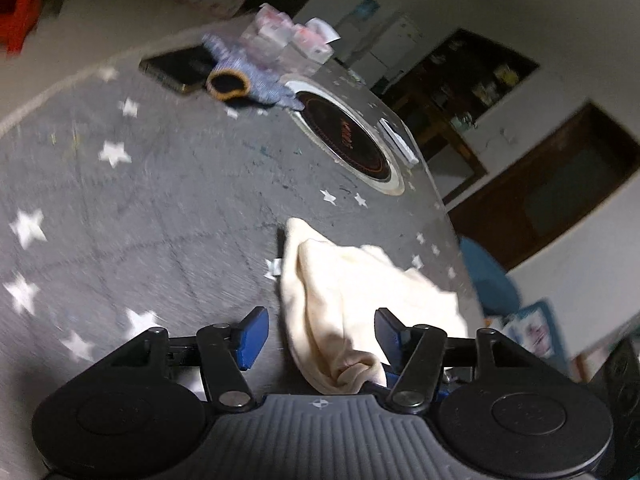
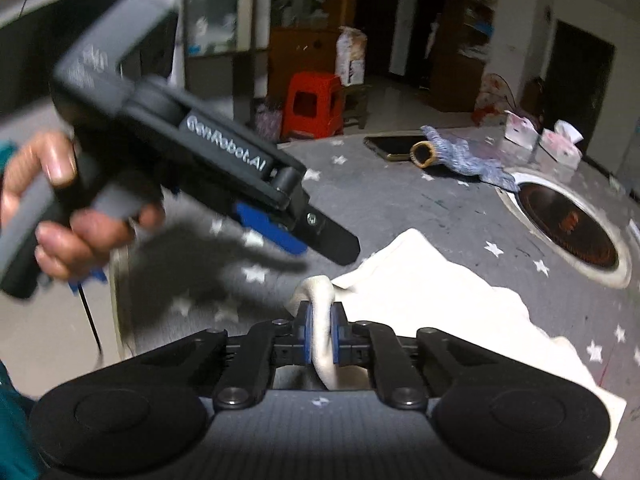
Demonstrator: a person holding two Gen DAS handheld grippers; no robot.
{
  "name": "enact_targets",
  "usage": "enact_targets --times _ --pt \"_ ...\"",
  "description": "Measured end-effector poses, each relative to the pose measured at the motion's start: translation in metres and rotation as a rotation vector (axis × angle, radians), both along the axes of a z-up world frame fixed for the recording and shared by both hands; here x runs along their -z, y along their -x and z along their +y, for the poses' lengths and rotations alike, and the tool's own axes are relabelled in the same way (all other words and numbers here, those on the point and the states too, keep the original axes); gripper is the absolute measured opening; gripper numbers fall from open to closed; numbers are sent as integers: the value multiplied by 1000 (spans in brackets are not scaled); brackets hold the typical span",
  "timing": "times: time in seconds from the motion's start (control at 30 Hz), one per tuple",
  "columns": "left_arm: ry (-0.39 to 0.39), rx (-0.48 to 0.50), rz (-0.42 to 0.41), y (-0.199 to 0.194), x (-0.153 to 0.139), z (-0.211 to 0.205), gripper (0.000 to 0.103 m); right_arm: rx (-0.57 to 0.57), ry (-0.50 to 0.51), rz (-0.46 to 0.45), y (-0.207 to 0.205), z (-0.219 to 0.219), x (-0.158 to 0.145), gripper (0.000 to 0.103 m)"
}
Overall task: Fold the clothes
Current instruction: 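Grasp the shirt edge with the left gripper while the right gripper grasps beside it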
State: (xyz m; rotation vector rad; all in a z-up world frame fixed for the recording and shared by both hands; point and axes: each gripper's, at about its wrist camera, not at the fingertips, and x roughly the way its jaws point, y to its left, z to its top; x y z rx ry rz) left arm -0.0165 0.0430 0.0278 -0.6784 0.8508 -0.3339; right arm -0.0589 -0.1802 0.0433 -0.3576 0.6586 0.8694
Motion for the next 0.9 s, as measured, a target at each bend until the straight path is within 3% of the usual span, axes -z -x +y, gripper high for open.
enact_targets --times 0.3,0.63,0.9 --pt "168 -37 101 -26 18 -17 65 53 -110 25 -8 -24 -19 7" --pt "188 -54 133 -36 34 -25 18 59 -146 51 -4 -28 -9 7" --pt "118 -63 126 -36 37 -28 15 141 -172 58 -4 -55 -6 15"
